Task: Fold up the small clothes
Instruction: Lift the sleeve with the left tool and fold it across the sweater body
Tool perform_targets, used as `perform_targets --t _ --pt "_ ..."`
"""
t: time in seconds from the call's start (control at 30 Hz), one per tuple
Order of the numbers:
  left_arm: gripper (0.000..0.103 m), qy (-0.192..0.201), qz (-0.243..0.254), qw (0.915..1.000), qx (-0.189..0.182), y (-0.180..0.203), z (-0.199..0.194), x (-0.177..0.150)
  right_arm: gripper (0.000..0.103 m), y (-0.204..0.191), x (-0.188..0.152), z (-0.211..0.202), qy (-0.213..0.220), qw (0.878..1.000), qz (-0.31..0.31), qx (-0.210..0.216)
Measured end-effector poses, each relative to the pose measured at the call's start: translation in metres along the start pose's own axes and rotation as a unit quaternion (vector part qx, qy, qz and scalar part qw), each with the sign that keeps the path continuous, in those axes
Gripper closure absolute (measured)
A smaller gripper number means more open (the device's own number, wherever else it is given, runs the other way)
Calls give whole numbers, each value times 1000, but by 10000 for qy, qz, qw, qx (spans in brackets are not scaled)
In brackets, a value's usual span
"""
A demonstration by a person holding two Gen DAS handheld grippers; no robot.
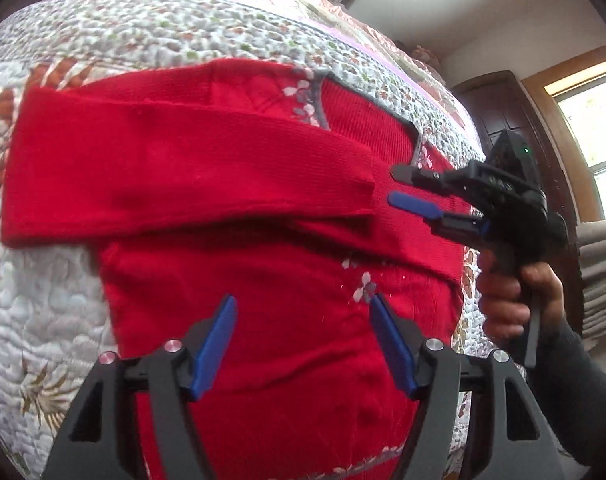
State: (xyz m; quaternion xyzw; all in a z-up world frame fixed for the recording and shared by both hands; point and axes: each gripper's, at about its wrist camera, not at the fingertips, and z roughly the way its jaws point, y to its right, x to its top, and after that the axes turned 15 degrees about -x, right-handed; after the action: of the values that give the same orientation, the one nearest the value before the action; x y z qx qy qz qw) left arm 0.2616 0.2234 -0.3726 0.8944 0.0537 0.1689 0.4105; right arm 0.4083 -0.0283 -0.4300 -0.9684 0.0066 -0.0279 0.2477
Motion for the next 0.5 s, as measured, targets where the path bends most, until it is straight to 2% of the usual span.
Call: perform_targets --t 0.2,0.3,0.4,0.47,0.5 --pt "34 125 -492 9987 79 -20 -22 -24 56 -4 1 13 -68 9998 -150 -133" --pt "34 168 -656 9977 106 -28 -30 -29 60 -7 -1 15 -107 9998 -153 30" --pt "34 186 -741 9970 145 -33 -36 -32 73 -10 0 20 -172 9997 -145 33" --pt "34 198 -802 9965 156 -37 -38 -32 96 -9 2 21 -229 9997 -46 21" --pt "34 218 -823 9962 175 -39 -40 -32 96 -8 3 20 -240 9997 31 58"
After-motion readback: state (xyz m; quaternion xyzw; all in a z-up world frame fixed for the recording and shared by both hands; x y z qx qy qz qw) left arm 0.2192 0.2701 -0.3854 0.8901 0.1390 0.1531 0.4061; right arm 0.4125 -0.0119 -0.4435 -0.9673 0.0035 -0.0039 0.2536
